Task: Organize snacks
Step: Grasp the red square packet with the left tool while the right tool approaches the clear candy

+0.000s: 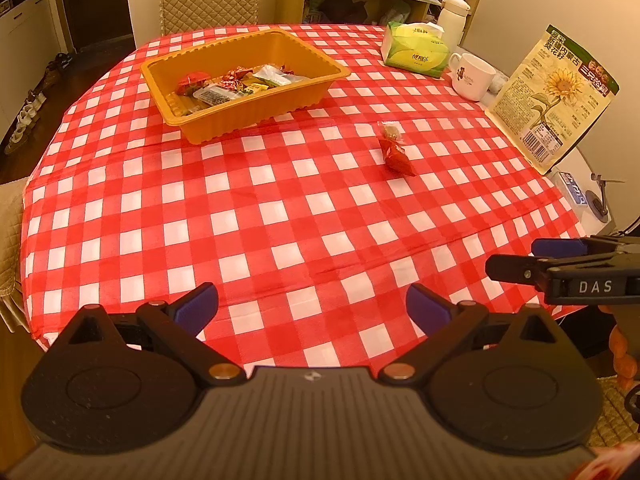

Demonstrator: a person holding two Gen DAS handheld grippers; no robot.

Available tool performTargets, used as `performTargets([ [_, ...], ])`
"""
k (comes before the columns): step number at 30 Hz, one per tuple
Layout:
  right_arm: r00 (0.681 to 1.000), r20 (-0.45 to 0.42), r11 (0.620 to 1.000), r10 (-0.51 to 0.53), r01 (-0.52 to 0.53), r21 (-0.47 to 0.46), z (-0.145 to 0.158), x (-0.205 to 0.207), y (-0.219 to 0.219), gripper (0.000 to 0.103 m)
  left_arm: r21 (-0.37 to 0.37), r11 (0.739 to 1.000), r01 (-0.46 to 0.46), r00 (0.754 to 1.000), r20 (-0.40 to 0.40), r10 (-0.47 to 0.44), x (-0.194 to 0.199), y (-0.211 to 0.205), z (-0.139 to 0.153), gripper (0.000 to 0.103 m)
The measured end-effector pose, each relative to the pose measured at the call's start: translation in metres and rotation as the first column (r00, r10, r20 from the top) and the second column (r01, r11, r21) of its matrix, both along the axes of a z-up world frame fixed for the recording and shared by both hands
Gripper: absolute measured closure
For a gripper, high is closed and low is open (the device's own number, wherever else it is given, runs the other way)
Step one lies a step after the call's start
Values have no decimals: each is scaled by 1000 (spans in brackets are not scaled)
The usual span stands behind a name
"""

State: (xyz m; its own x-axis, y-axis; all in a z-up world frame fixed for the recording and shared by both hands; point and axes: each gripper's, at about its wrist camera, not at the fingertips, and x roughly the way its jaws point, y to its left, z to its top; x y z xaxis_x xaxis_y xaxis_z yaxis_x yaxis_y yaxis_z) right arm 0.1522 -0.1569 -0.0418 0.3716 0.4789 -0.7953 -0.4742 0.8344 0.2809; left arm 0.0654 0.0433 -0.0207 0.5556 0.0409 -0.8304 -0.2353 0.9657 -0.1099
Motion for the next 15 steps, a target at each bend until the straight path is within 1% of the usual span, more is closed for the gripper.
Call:
performTargets([
  [12, 1000, -16, 1000, 3, -3, -11, -10, 23, -6, 15, -25, 1000, 13, 1000, -11, -13, 27, -8, -9, 4],
  [15, 1000, -22, 1000, -8, 7, -17, -13, 32, -10, 15, -17, 1000, 25, 1000, -7, -25, 37, -12, -12, 5],
])
